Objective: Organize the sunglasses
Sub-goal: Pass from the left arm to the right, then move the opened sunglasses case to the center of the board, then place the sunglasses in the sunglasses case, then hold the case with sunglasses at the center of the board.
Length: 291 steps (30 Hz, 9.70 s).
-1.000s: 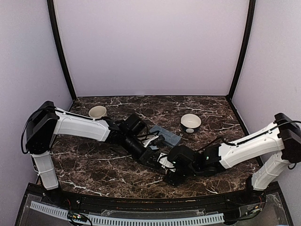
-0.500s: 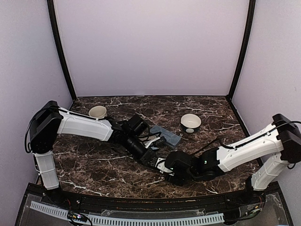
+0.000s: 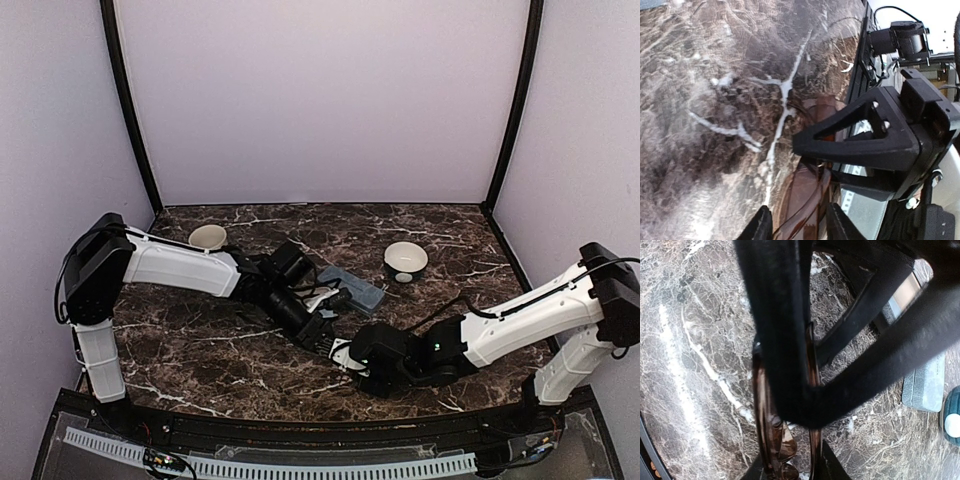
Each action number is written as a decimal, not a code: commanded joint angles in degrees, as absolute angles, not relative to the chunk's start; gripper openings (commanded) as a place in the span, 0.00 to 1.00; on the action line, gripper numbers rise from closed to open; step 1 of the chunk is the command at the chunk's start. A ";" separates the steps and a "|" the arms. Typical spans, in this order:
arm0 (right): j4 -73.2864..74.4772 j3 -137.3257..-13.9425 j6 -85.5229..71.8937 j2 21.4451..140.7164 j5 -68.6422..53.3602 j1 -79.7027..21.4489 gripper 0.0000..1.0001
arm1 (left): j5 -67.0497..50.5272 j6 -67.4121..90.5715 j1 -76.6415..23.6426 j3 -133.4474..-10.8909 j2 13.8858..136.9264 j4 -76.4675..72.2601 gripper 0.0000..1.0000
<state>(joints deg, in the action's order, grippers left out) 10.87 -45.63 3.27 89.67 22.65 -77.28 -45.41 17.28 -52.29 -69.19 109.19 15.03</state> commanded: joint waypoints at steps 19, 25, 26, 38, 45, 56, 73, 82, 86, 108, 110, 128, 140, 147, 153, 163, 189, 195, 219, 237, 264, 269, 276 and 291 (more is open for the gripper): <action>13.06 -46.75 -0.35 85.72 9.53 -75.00 0.17 | -34.83 18.60 -50.40 -59.54 96.03 3.47 0.83; 16.98 -49.82 -0.37 85.16 -1.70 -70.48 0.17 | -22.47 20.42 -46.93 -54.50 87.04 -0.50 0.83; 17.72 -50.34 -0.34 85.55 -2.73 -69.63 0.17 | -18.66 20.21 -46.45 -54.48 85.87 0.59 0.82; 16.24 -52.74 -1.29 85.96 -3.45 -65.48 0.16 | -12.08 16.27 -34.30 -57.70 92.50 4.50 0.79; 15.42 -52.09 -0.81 85.11 -3.65 -64.27 0.15 | -22.32 13.79 -30.45 -59.61 97.39 2.78 0.80; 14.45 -51.59 -0.97 84.30 -3.28 -63.21 0.15 | -33.14 10.46 -29.29 -63.92 104.90 2.34 0.76; 15.83 -52.72 -0.98 84.46 -3.60 -61.49 0.15 | -34.11 2.91 -30.32 -63.53 104.39 4.85 0.54; 16.44 -53.26 -0.80 84.57 -3.34 -60.78 0.14 | -32.06 -1.41 -32.83 -63.92 103.71 7.17 0.51; 16.49 -53.34 -0.71 84.77 -3.35 -60.52 0.14 | -33.00 -1.84 -33.37 -63.36 102.95 6.37 0.50; 22.29 -60.68 5.98 90.07 -1.75 -58.44 0.16 | -31.40 -10.25 -39.42 -63.72 101.71 7.02 0.38; 22.61 -61.30 7.42 90.86 -1.28 -58.45 0.16 | -32.31 -11.98 -39.46 -63.76 101.84 6.95 0.38; 23.68 -65.83 29.85 96.78 -4.88 -58.53 0.15 | -38.05 -27.26 -39.58 -67.08 105.04 12.72 0.48; 28.06 -74.96 39.88 104.47 -4.00 -58.71 0.11 | -35.68 -29.97 -39.55 -70.43 107.23 17.49 0.51; 33.45 -82.45 43.28 109.90 -0.88 -59.18 0.10 | -35.94 -29.62 -39.55 -72.03 108.33 18.43 0.50; 38.37 -88.13 44.53 115.17 1.69 -59.87 0.09 | -36.17 -29.47 -39.55 -72.93 108.76 17.93 0.49; 39.79 -89.87 46.34 117.31 2.47 -61.01 0.10 | -35.42 -29.36 -39.59 -72.86 108.81 17.58 0.48; 38.32 -91.71 46.54 119.39 5.08 -63.16 0.34 | -35.51 -29.36 -39.56 -72.38 108.81 17.53 0.44; 38.21 -91.74 46.17 119.50 5.12 -63.19 0.36 | -35.35 -29.31 -39.60 -72.33 108.81 17.46 0.44; 35.84 -89.99 41.19 116.17 10.12 -63.19 0.38 | -35.08 -29.38 -39.61 -71.46 108.72 16.90 0.42; 29.96 -84.42 39.03 111.48 11.58 -63.18 0.40 | -34.72 -29.44 -39.55 -71.28 108.74 16.98 0.40; 22.06 -73.75 27.87 102.56 8.89 -59.42 0.39 | -33.25 -27.99 -39.59 -70.50 107.25 15.85 0.36; 17.17 -68.05 22.15 98.35 8.91 -57.73 0.43 | -32.65 -26.85 -39.69 -69.81 107.05 14.68 0.36; 12.75 -63.63 7.06 97.19 4.92 -52.97 0.50 | -32.52 -25.72 -39.88 -69.24 106.32 13.32 0.33; 5.24 -57.15 -10.48 96.63 -3.24 -49.55 0.47 | -32.74 -22.63 -40.30 -69.45 105.39 12.70 0.19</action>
<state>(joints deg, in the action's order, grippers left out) 9.41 -58.81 -4.40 98.35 0.01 -50.83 -31.86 -23.90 -39.77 -70.30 108.73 12.45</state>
